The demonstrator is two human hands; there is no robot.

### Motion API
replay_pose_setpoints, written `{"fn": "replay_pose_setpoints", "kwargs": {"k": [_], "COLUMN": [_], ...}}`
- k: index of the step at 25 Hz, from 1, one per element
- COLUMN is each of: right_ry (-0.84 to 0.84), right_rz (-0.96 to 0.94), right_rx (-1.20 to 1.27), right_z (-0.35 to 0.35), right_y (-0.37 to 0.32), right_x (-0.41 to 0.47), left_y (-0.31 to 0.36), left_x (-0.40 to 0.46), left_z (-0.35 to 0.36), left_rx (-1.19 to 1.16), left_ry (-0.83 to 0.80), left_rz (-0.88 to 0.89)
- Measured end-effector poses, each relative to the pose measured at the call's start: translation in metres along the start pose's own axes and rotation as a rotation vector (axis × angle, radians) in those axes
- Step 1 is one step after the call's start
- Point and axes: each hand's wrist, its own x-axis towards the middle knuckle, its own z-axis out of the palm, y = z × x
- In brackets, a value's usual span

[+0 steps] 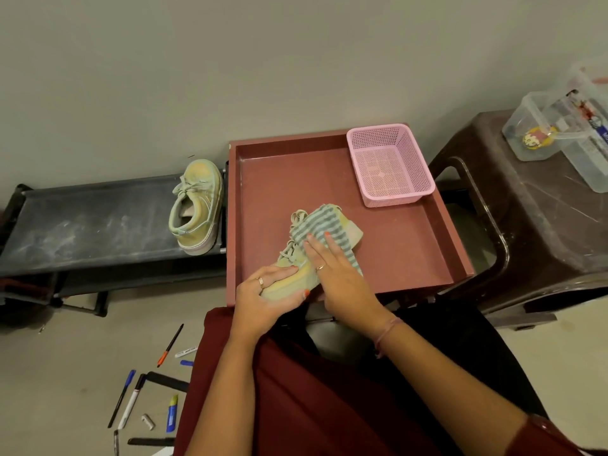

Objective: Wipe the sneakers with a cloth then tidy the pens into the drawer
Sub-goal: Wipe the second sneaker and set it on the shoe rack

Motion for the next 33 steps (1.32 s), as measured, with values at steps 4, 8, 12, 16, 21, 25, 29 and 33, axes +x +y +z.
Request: {"fn": "replay_pose_setpoints", "kwargs": {"k": [4,8,12,16,21,25,29,33], "right_ry": [0.046,-0.074,-0.113,-0.058,0.057,0.042,0.121,0.085], "right_rz": [-0.213,0.074,-0.228,-0.406,0.26,0.01,-0.246,0.191], "right_rx": [-0.255,-0.1,-0.115,-0.175,0.166,0.124,-0.128,0.1], "right_z": [-0.022,-0.033,-0.01,-0.019,-0.013,0.023,0.019,0.001], "right_y": [0.047,0.055,0.002,0.051,0.068,-0.002,0.022,0.071], "right_x": [0.017,0.05,0.022,0.014,0.02,-0.028,-0.032,0.019], "left_y": [-0.004,-0.002,-0.004,-0.005,-0.002,-0.004,-0.004,-0.004], "left_x": [0.0,0.0,-0.001,-0.003,-0.001,0.001,0.001,0.001], "left_z": [0.001,0.001,0.0,0.002,0.002,0.002,0.003,0.004], "left_rx": [0.058,0.039,0.009,0.011,-0.019,-0.033,-0.05,-0.065], "left_ry": [-0.026,-0.004,-0.004,-0.008,0.005,0.05,0.04,0.036], "left_rz": [0.045,0.026,0.012,0.002,-0.032,-0.043,-0.047,-0.063]}}
